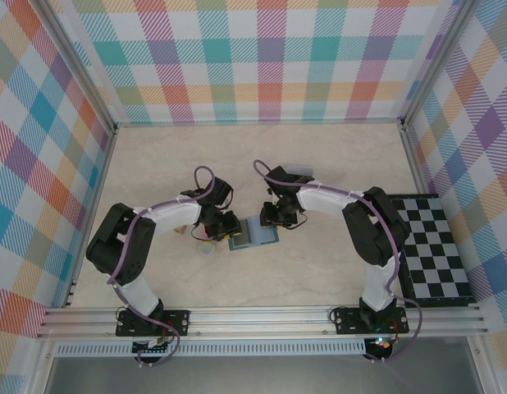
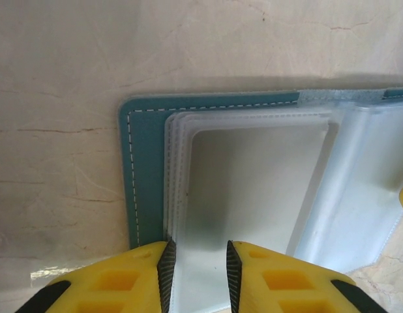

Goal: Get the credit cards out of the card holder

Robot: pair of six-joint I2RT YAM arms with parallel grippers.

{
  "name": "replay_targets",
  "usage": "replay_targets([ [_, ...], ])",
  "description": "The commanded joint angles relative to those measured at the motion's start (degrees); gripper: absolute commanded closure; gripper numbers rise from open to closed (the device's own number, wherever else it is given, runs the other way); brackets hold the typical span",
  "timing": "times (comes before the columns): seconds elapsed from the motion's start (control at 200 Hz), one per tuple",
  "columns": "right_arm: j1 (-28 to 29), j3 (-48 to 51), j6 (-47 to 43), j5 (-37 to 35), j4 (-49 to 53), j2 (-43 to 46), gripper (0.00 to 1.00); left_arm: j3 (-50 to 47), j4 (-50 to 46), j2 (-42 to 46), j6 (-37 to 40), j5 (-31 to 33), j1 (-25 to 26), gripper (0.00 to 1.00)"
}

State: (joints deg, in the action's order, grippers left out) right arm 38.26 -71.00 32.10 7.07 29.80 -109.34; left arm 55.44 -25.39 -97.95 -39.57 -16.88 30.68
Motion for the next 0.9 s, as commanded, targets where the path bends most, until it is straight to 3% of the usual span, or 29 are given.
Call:
replay_targets([
  [0.0,0.4,-0.3,-1.4,-0.8,1.4,-2.1,0.60,1.0,-1.0,-1.7,0.5,0.3,0.8,0.70],
  [0.485,0.4,-0.1,-1.6,-0.2,1.2,-2.2,0.60,2.6,2.6,-4.3,1.8,-7.1,1.4,0.69],
  [0.895,3.3,-4.6,-6.3,-7.7,5.2,5.7,0.60,2.0,0.5,-5.3,1.6,-3.1,1.4,0.75],
])
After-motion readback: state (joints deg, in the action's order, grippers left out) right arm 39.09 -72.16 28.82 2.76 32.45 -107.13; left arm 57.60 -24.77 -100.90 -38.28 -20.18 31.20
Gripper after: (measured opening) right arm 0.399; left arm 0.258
